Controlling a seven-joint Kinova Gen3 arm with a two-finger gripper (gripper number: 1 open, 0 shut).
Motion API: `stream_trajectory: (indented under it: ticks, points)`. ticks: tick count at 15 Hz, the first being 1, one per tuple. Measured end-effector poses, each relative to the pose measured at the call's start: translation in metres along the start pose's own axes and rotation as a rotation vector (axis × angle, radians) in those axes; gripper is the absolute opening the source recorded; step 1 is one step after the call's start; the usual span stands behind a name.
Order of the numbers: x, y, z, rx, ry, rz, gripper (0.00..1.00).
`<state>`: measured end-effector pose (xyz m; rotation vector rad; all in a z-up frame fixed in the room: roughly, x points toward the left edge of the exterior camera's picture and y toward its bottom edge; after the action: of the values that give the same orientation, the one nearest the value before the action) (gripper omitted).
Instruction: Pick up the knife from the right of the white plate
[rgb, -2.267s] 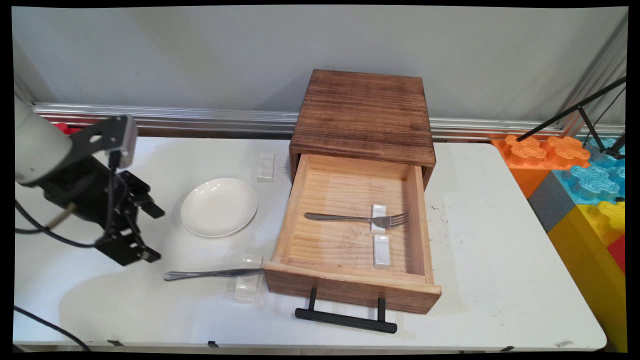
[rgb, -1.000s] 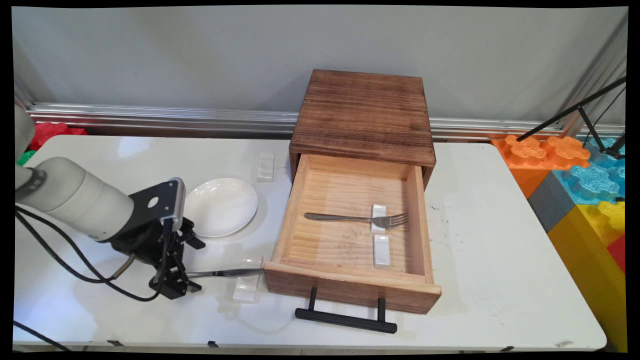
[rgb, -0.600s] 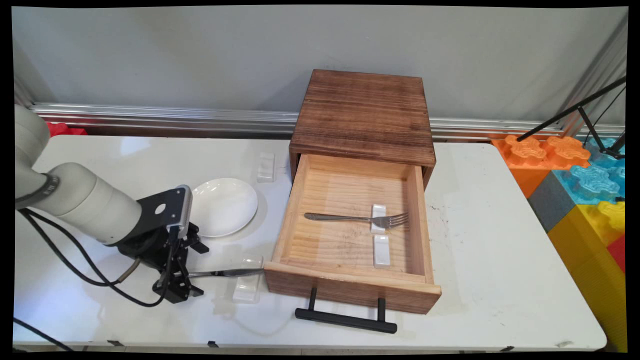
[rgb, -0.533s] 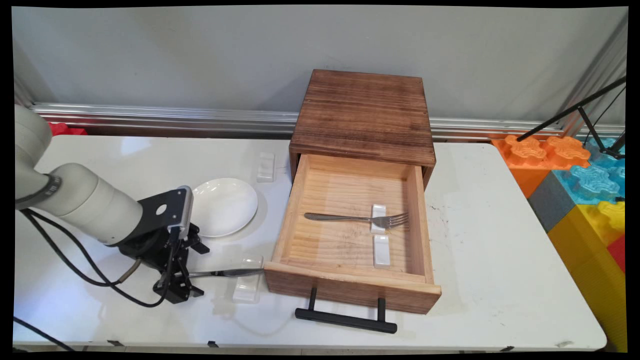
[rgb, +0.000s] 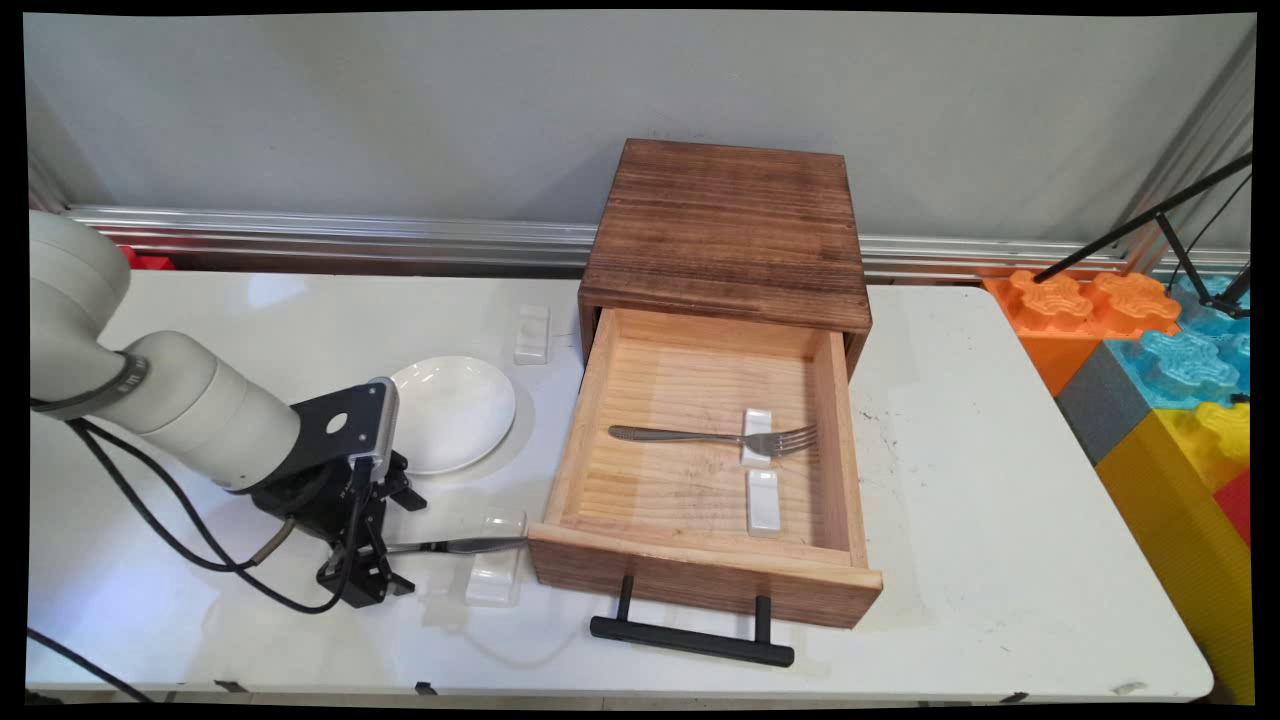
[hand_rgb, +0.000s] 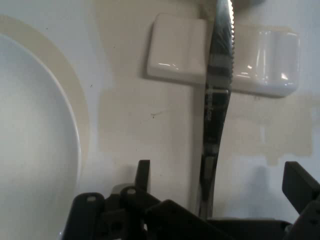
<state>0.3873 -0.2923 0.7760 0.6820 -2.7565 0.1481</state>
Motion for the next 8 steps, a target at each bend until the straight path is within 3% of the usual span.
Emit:
stream_trajectory:
  ticks: [5,6,8]
  points:
    - [0.0008,-0.0027,0.0073,-0.013,0.003,0.002,1.00]
    - [0.0012,-0.0030,0.0084,-0.016,0.005,0.002,0.00]
    - [0.0016,-0.0037,0.0100,-0.021,0.008,0.001,0.00]
